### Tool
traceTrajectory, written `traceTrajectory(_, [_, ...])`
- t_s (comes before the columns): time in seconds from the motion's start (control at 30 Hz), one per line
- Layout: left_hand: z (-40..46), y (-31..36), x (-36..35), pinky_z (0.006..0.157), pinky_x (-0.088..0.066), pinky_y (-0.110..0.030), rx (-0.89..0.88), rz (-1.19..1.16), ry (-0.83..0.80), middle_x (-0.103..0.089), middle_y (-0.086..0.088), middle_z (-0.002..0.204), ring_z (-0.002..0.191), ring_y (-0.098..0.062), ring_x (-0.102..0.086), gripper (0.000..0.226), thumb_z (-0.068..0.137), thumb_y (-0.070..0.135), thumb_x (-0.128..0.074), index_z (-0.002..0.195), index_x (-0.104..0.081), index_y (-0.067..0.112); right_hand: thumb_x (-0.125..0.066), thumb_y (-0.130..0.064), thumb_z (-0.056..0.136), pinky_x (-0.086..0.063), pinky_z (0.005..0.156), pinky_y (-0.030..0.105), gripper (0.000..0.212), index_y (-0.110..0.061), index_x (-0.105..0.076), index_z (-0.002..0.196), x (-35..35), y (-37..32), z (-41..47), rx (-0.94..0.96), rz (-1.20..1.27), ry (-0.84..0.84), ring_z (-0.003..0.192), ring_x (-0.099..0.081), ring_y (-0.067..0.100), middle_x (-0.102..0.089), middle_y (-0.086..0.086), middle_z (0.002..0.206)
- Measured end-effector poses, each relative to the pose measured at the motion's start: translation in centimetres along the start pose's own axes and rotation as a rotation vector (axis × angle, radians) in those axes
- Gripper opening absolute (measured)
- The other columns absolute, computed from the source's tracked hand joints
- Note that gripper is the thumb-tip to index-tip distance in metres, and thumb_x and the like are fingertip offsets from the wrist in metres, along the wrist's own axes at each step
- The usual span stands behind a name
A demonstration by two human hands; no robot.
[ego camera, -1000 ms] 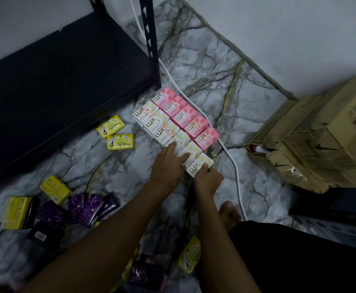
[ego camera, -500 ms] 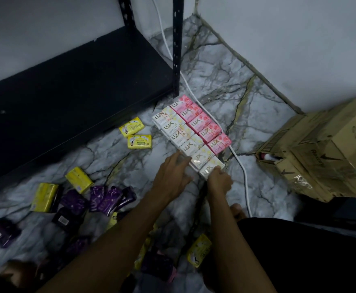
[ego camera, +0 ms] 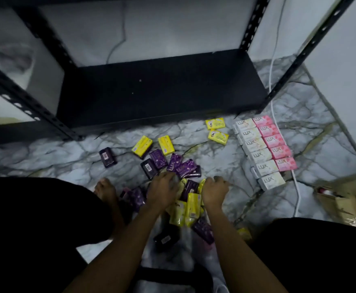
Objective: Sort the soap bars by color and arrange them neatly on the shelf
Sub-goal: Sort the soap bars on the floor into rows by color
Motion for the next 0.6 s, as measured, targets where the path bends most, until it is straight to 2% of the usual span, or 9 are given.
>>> traceTrajectory(0.1, [-1.8, -3.6, 1.2, 0.082, -0.056, -0.038, 0.095, -0.050, 0.007, -0.074, -0.011, 0.098, 0.090, -0.031, -0.069, 0.033, 0.078, 0.029, -0.059, 0.104, -0.074, 0.015, -0.054, -0.014, 0.096, -0.038, 0.099, 0.042, 0.032, 0.005, -0.061, 0.121, -1.8, 1.6, -3.4, 0.025, -0.112, -0.070, 0.118, -0.049, 0.044, -0.052, 0.029, 0.125])
traceTrajectory(0.2, [-3.8, -4.0, 2.4, 0.081, -0.050, -0.033, 0.162, -0.089, -0.041, -0.073, -0.016, 0.100, 0.095, -0.033, -0.067, 0.021, 0.081, 0.010, -0.064, 0.099, -0.075, 0.011, -0.054, -0.011, 0.094, -0.041, 0.096, 0.041, 0.028, 0.005, -0.063, 0.115, -2.8, 4.1, -5.2, -0.028, -0.184, -0.163, 0.113, -0.054, 0.043, -0.058, 0.028, 0.120])
traceTrajectory(0.3, [-5.0, -4.5, 1.3, 0.074, -0.049, -0.031, 0.238, -0.111, -0.163, -0.071, -0.015, 0.102, 0.097, -0.031, -0.067, 0.017, 0.085, 0.011, -0.064, 0.100, -0.070, 0.011, -0.054, -0.006, 0.091, -0.047, 0.078, 0.035, 0.024, 0.005, -0.064, 0.109, -2.5, 5.7, -5.8, -0.116, -0.172, -0.296, 0.094, -0.061, 0.031, -0.067, 0.021, 0.104])
traceTrajectory(0.33, [-5.3, -4.5, 0.8, 0.076, -0.051, -0.032, 0.238, -0.136, -0.196, -0.070, -0.014, 0.104, 0.098, -0.031, -0.067, 0.017, 0.085, 0.012, -0.064, 0.101, -0.069, 0.012, -0.054, -0.006, 0.091, -0.047, 0.075, 0.033, 0.021, 0.004, -0.064, 0.106, -2.2, 6.1, -5.8, -0.131, -0.169, -0.310, 0.091, -0.060, 0.028, -0.066, 0.017, 0.098])
traceTrajectory(0.4, [-5.6, -4.1, -0.3, 0.085, -0.051, -0.030, 0.216, -0.149, -0.243, -0.070, -0.011, 0.109, 0.104, -0.029, -0.065, 0.021, 0.085, 0.012, -0.065, 0.106, -0.070, 0.014, -0.057, -0.005, 0.090, -0.042, 0.070, 0.029, 0.014, 0.000, -0.066, 0.099, -1.3, 6.5, -5.8, -0.145, -0.154, -0.285, 0.090, -0.060, 0.025, -0.061, 0.010, 0.088])
traceTrajectory(0.5, [-5.7, -3.3, -1.5, 0.088, -0.051, -0.030, 0.204, -0.156, -0.286, -0.072, -0.012, 0.107, 0.107, -0.030, -0.065, 0.016, 0.083, 0.010, -0.067, 0.099, -0.072, 0.013, -0.064, -0.010, 0.086, -0.043, 0.061, 0.030, 0.016, 0.004, -0.073, 0.085, -0.1, 8.0, -5.5, -0.167, -0.127, -0.242, 0.074, -0.060, 0.020, -0.063, 0.011, 0.075])
traceTrajectory(0.6, [-6.0, -2.9, -2.7, 0.093, -0.051, -0.030, 0.230, -0.130, -0.381, -0.071, -0.009, 0.114, 0.111, -0.027, -0.063, 0.013, 0.084, 0.012, -0.067, 0.096, -0.071, 0.016, -0.062, -0.002, 0.085, -0.041, 0.056, 0.032, 0.019, 0.000, -0.064, 0.066, 0.8, 10.0, -5.6, -0.181, -0.163, -0.252, 0.063, -0.054, 0.020, -0.057, 0.012, 0.065])
Point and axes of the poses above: each hand's wrist, its own z-axis towards the middle knuckle, its own x-axis out of the back of the hand, y = z × x, the point moved 7 cm from there along z, towards the middle knuckle
